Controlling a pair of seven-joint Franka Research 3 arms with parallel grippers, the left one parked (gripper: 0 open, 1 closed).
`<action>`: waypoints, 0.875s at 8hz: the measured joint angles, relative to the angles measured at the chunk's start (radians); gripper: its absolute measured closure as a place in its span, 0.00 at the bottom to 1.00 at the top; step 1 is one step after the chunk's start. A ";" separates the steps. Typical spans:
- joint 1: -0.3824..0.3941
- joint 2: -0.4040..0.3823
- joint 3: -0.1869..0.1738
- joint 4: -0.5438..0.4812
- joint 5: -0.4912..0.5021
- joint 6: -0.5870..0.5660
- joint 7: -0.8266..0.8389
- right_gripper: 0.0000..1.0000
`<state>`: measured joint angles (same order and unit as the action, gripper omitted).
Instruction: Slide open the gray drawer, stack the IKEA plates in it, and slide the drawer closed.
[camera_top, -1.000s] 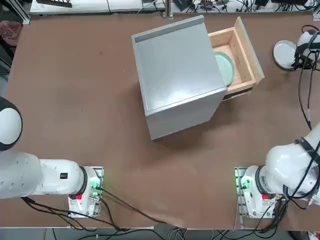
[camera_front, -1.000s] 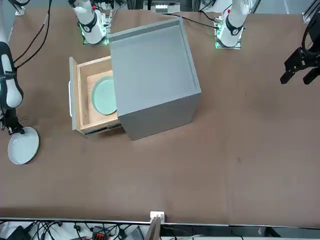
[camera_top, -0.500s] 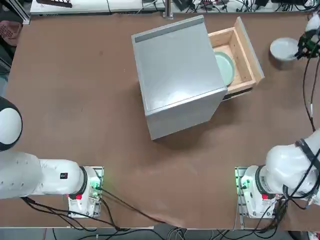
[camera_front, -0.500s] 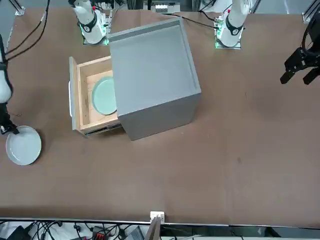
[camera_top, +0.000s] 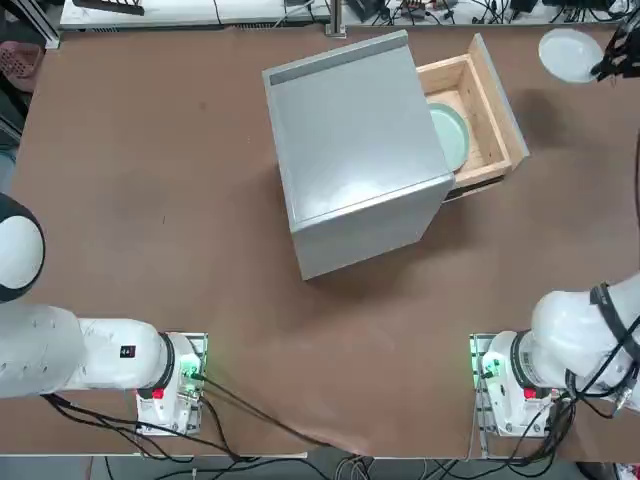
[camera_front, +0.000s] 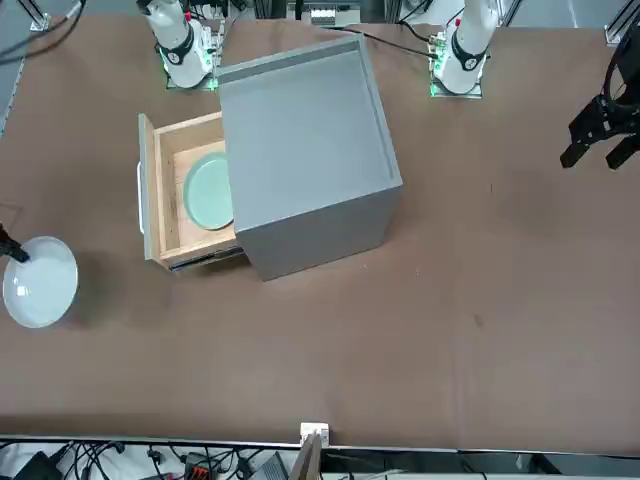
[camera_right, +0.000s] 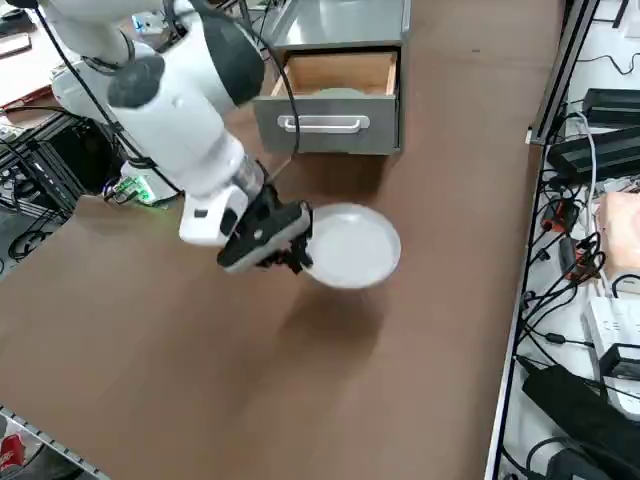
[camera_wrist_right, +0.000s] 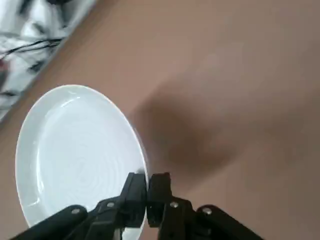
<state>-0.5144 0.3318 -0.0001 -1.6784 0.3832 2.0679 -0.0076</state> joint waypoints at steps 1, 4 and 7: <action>0.000 -0.038 0.002 0.017 0.053 -0.097 -0.059 1.00; 0.032 -0.144 0.021 0.022 0.151 -0.292 -0.181 1.00; 0.162 -0.246 0.029 0.006 0.091 -0.379 -0.206 1.00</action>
<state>-0.3520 0.0856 0.0291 -1.6725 0.4742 1.6884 -0.2138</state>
